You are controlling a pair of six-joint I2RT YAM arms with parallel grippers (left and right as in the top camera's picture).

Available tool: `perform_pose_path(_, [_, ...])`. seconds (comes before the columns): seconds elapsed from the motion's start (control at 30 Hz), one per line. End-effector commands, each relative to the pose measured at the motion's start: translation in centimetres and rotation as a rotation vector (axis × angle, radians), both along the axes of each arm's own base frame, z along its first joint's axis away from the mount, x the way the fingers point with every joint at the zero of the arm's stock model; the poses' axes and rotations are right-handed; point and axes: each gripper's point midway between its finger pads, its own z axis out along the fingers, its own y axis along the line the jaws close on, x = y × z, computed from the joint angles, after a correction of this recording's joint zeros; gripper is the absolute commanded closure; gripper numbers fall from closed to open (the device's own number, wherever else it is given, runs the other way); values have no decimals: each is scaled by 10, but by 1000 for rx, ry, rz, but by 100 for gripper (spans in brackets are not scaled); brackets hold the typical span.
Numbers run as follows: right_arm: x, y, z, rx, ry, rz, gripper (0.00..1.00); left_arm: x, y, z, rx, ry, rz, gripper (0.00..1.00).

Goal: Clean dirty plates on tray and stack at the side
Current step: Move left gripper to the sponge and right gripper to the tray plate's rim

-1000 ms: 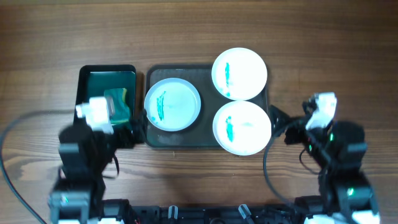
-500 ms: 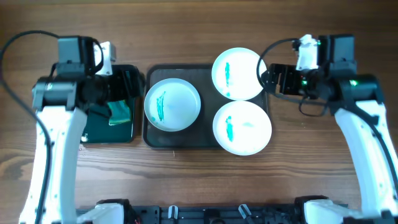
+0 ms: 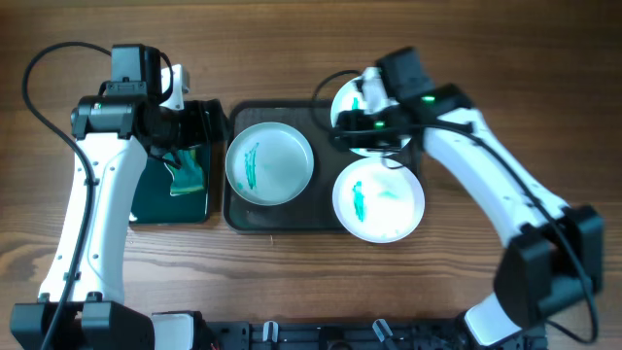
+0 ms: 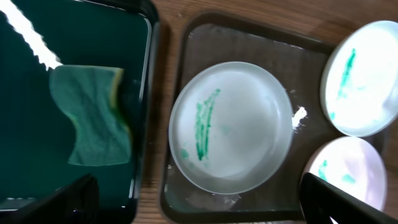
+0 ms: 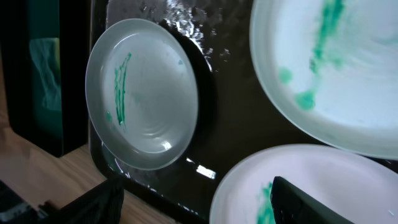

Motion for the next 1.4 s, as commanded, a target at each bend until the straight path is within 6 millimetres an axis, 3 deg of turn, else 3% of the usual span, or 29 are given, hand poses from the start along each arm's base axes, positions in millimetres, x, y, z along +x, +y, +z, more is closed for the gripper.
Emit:
perform_pose_path(0.0, [19,21,-15,-88,-10,-44,31,5,10,3,49,-15,33,0])
perform_pose_path(0.13, [25,36,-48,-169,-7,-50,40,8,20,3,88,-22,86,0])
perform_pose_path(0.43, [21,54,-102,-174,51,44,46,10,23,3,103,-27,93,0])
perform_pose_path(0.57, [21,59,-113,-158,64,57,55,10,29,3,129,-26,130,0])
perform_pose_path(0.77, [16,57,-132,-167,105,45,76,11,41,4,176,-29,186,0])
perform_pose_path(0.9, [12,57,-143,-165,141,38,81,11,41,3,174,-28,191,0])
perform_pose_path(0.97, [8,57,-148,-166,160,39,95,10,41,3,160,-24,223,0])
perform_pose_path(1.13, [6,55,-148,-171,177,19,96,7,40,-2,156,-7,227,0])
perform_pose_path(1.37, [10,34,-152,-264,178,-64,96,2,40,-28,165,65,218,0])
